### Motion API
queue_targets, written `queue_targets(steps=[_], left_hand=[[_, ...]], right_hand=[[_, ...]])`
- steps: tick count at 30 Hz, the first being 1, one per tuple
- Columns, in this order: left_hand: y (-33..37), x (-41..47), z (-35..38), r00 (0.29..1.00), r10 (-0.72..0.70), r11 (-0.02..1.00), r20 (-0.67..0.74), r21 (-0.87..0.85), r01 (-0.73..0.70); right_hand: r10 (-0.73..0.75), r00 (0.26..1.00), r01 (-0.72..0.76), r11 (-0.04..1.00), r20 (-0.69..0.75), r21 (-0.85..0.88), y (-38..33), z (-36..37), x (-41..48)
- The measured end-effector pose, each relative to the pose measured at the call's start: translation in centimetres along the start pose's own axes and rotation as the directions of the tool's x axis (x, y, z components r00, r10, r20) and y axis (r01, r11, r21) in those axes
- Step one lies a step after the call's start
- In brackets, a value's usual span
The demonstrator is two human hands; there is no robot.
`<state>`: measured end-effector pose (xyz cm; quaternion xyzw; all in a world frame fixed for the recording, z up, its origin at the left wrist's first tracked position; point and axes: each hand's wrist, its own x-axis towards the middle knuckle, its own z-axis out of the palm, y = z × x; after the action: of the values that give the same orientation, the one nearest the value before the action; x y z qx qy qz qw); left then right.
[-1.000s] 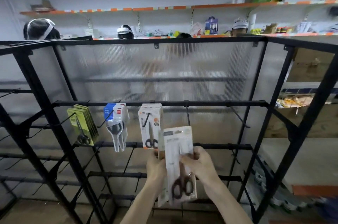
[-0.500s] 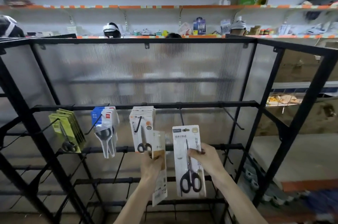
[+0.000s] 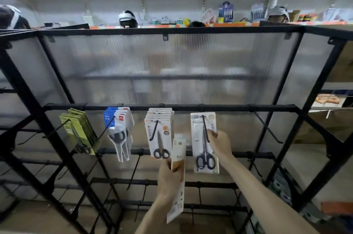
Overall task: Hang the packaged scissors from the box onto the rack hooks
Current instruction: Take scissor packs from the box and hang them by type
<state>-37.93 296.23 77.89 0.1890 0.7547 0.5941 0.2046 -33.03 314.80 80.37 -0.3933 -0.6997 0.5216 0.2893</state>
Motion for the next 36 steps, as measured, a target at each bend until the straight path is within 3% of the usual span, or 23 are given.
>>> queue_targets(steps=[7, 10, 12, 14, 16, 19, 21, 24, 27, 31, 36], left_hand=[[1.5, -1.0, 0.9, 1.000, -0.010, 1.000, 0.011, -0.002, 0.010], [1.4, -1.4, 1.1, 0.998, 0.029, 0.999, 0.052, 0.033, -0.030], [1.4, -1.7, 1.3, 0.996, 0.071, 0.993, 0.055, 0.095, -0.076], [1.3, -2.1, 1.6, 0.987, 0.144, 0.971, 0.068, 0.185, -0.154], [0.4, -2.5, 2.1, 0.951, 0.298, 0.908, 0.075, 0.284, -0.307], [0.0, -3.3, 3.3, 0.927, 0.373, 0.913, 0.028, 0.167, -0.372], [1.0, -4.3, 3.3, 0.892, 0.420, 0.890, 0.165, 0.116, -0.440], [1.6, -5.3, 2.5, 0.901, 0.342, 0.874, 0.267, 0.262, -0.409], [0.7, -4.5, 1.2, 0.855, 0.298, 0.809, 0.424, 0.363, -0.462], [0.1, -3.0, -1.6, 0.935, 0.217, 0.773, 0.282, 0.535, -0.340], [0.6, -1.6, -2.6, 0.973, -0.074, 0.492, 0.221, 0.856, -0.157]], right_hand=[[0.125, 0.991, -0.130, 0.982, -0.050, -0.137, -0.5, 0.8, 2.3], [0.027, 0.994, -0.047, 0.980, -0.108, -0.192, -0.8, 0.4, -1.6], [-0.036, 0.999, 0.036, 0.999, 0.011, -0.021, -0.9, -0.3, -6.6], [0.033, 0.971, -0.059, 0.993, 0.237, 0.102, -1.5, -0.8, -11.4], [0.015, 0.953, -0.051, 0.992, 0.303, 0.111, -1.3, -0.6, -13.5], [-0.030, 0.966, 0.019, 0.999, 0.255, 0.044, -1.8, -0.4, -14.5], [-0.085, 0.985, 0.087, 0.996, 0.149, -0.006, -1.6, -1.0, -14.3], [-0.118, 0.993, 0.119, 0.987, 0.010, -0.105, -0.1, -2.4, -13.9], [-0.084, 0.995, 0.081, 0.995, -0.058, -0.058, 1.4, -4.0, -13.7], [-0.126, 0.988, 0.130, 0.991, -0.094, 0.037, 0.8, -5.4, -14.0], [-0.138, 0.989, 0.140, 0.989, -0.046, 0.045, -1.5, -4.6, -12.9]])
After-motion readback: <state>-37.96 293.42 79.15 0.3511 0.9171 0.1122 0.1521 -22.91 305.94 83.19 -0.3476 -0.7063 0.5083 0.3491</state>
